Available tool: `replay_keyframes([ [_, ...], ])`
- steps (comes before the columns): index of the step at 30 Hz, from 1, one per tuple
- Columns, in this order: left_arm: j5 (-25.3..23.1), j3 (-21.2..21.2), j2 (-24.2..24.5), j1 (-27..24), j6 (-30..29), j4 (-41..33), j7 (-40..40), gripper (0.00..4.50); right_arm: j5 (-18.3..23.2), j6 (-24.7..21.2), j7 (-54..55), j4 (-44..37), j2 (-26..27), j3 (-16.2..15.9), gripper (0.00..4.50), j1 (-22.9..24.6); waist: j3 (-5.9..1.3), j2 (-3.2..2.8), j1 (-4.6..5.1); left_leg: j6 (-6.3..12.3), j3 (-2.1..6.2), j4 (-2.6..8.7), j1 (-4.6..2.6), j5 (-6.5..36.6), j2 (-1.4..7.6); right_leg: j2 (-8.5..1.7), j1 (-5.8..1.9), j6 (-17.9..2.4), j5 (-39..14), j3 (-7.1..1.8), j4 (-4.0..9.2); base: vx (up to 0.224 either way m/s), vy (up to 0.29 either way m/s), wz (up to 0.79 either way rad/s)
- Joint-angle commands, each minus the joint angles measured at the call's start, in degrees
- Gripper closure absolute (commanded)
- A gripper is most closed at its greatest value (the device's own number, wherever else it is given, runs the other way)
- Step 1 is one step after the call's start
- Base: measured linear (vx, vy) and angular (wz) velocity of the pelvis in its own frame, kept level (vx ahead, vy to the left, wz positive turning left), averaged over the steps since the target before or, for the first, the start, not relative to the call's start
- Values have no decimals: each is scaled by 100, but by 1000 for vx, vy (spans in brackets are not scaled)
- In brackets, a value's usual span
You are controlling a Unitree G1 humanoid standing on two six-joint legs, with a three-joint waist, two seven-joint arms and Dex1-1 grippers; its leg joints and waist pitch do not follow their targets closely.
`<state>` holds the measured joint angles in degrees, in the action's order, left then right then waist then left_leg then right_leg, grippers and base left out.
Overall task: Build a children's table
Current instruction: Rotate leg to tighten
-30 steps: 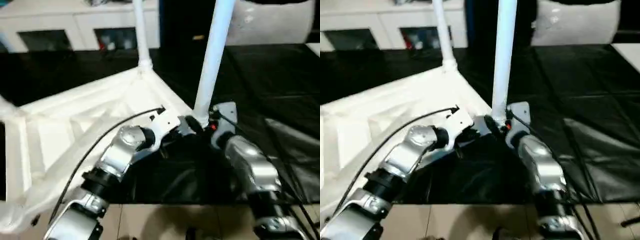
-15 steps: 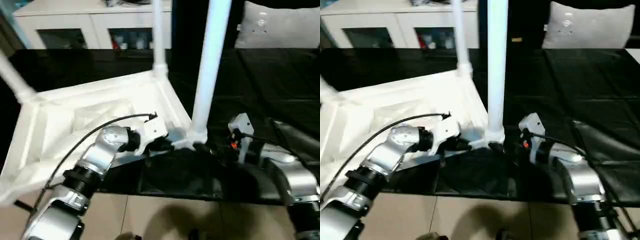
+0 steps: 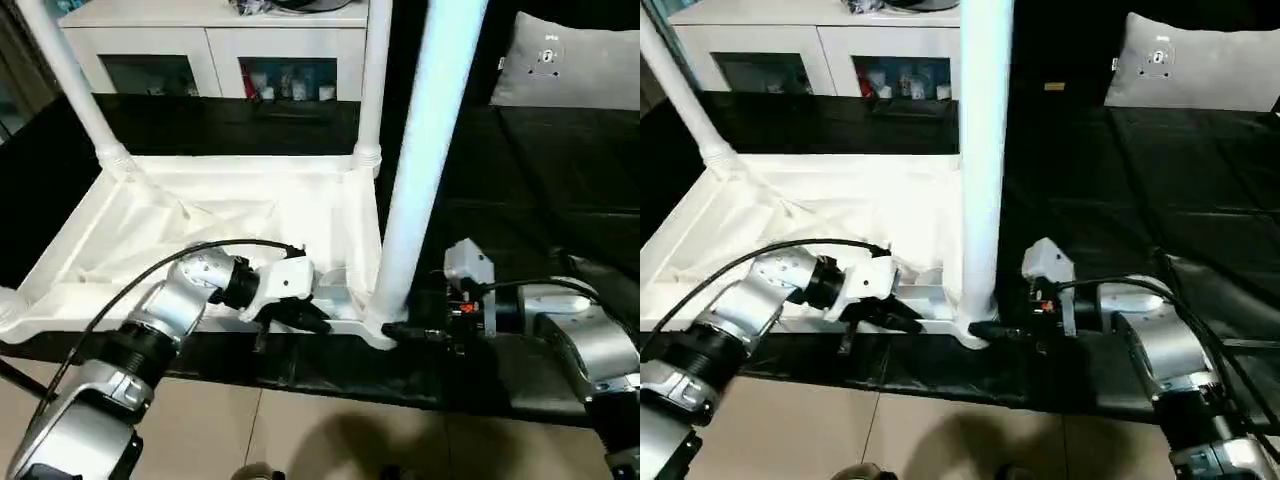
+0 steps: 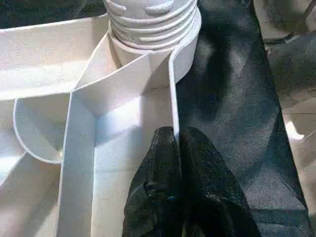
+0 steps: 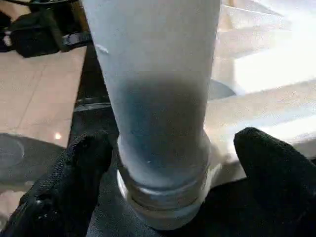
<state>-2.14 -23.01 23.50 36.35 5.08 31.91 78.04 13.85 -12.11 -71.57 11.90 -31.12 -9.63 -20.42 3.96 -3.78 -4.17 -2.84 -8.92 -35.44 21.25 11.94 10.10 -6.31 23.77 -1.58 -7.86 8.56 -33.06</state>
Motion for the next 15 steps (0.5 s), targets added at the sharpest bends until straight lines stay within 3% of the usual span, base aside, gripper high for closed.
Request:
replay_keyframes([
  [1,-48,-137,-25,184,179,-48,211,450,-52,121,-109,43,-8,-121,39,-69,-443,140,6,606,42,433,-6,872,300,-333,-391,-888,-2033,-363,386,0,0,0],
  [15,-24,-138,-67,251,333,148,267,450,41,25,-311,220,83,-247,165,-196,-434,147,-66,570,42,442,-5,873,308,-333,-391,-870,-2067,-367,389,0,0,0],
])
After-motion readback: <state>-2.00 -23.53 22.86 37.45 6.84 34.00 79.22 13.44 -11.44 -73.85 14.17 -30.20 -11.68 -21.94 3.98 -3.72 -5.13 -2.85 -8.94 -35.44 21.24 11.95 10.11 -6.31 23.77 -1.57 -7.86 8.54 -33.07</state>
